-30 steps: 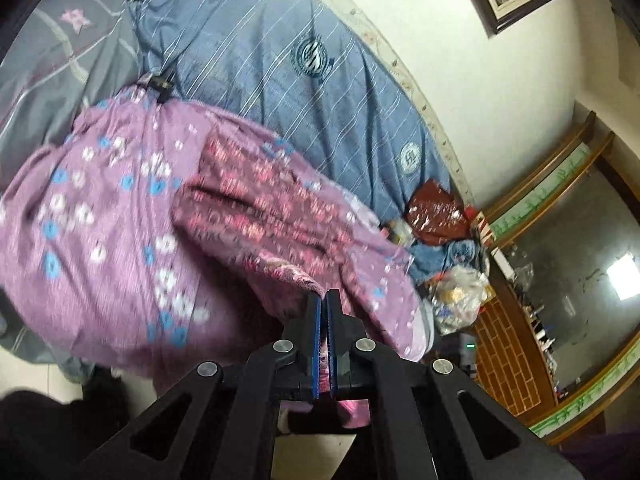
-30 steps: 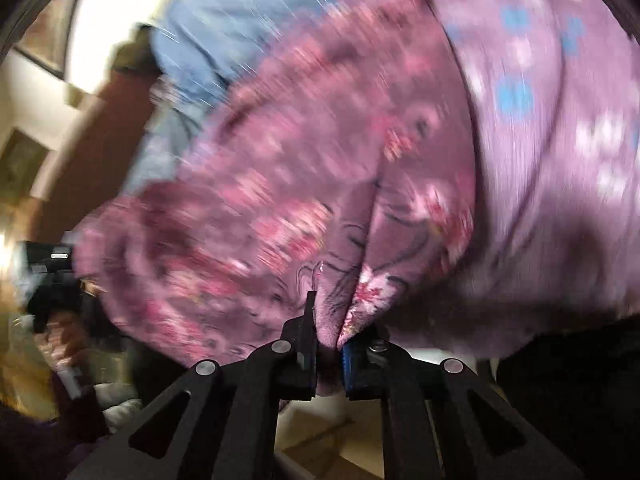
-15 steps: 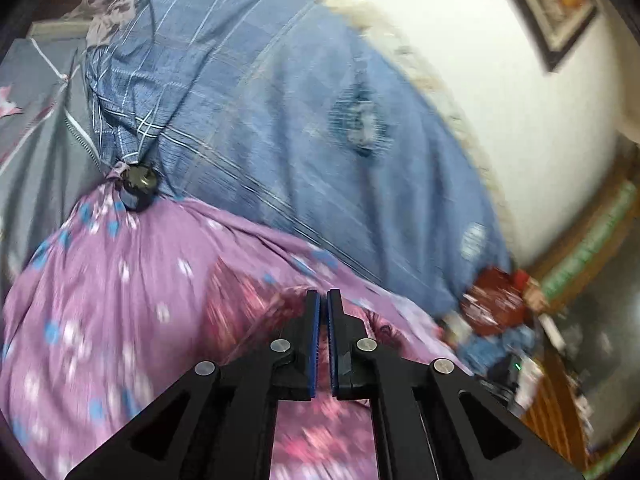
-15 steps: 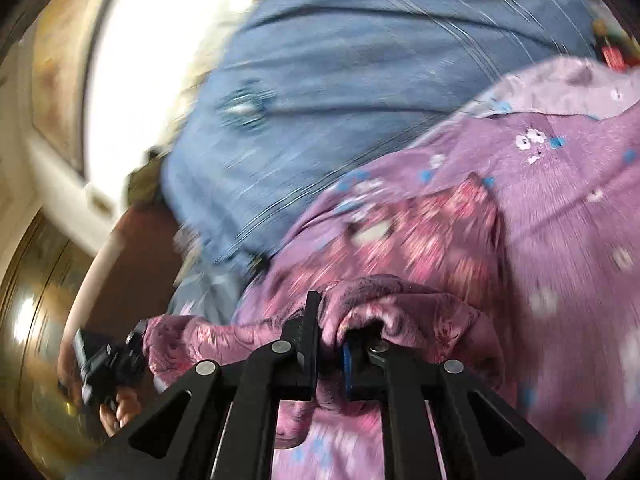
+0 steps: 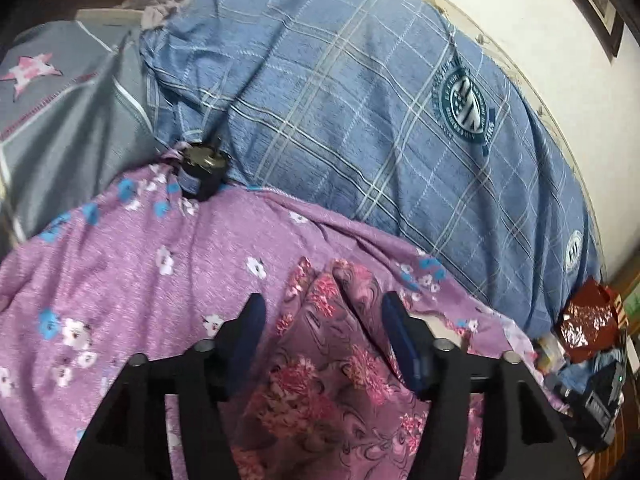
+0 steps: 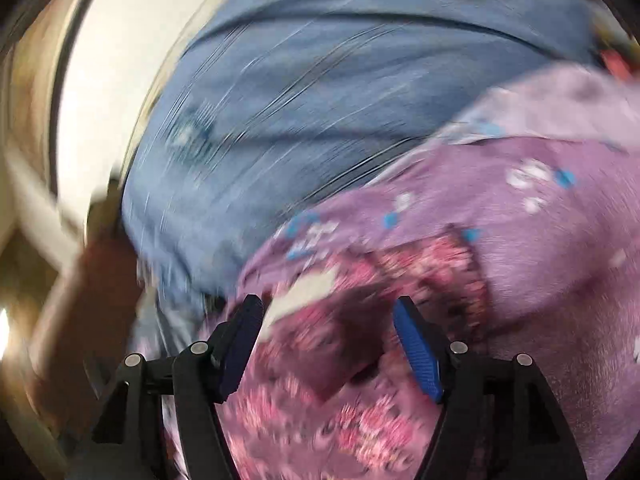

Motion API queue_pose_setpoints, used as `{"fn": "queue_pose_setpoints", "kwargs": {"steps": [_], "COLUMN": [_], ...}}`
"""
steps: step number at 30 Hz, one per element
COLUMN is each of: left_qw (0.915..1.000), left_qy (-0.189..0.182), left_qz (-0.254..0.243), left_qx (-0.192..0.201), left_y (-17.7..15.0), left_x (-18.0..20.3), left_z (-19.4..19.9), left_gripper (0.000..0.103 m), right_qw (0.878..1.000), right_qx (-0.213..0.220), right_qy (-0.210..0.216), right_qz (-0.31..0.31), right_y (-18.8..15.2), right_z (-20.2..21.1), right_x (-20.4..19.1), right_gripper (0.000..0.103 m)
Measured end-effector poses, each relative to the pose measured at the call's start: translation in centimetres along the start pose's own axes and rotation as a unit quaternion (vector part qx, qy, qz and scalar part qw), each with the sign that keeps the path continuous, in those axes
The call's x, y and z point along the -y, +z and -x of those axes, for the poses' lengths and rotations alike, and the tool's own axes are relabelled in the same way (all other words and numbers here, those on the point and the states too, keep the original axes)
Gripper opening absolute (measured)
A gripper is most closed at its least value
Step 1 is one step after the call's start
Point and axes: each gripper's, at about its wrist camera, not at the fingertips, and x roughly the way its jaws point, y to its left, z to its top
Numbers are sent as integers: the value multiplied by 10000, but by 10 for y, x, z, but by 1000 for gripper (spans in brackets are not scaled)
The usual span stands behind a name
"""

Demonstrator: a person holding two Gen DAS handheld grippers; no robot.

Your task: Fold small clothes

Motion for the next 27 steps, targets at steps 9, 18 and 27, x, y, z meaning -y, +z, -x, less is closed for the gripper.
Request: {"fn": "queue_pose_setpoints", "kwargs": {"steps": [9, 18, 27], "left_qw": [9976, 9993, 9926], "left_qy": [77, 260, 543], "left_qz": [27, 99, -795], "left_qx": [-691, -262, -736], "left_y": [5, 25, 15], "left_x": [13, 21, 39], "left_z": [-61, -92, -126], "left_gripper": [13, 80, 34], "right_qw": [9899, 9923, 9795], "right_qx": [-1217, 970, 1296], "right_qy": [-687, -588, -652], "right_qz": [219, -491, -1398], "right_y": [-16, 46, 49], "right_z": [-50, -15, -19], "right_x": [-17, 7, 61], "right_gripper": [2, 9, 75]}}
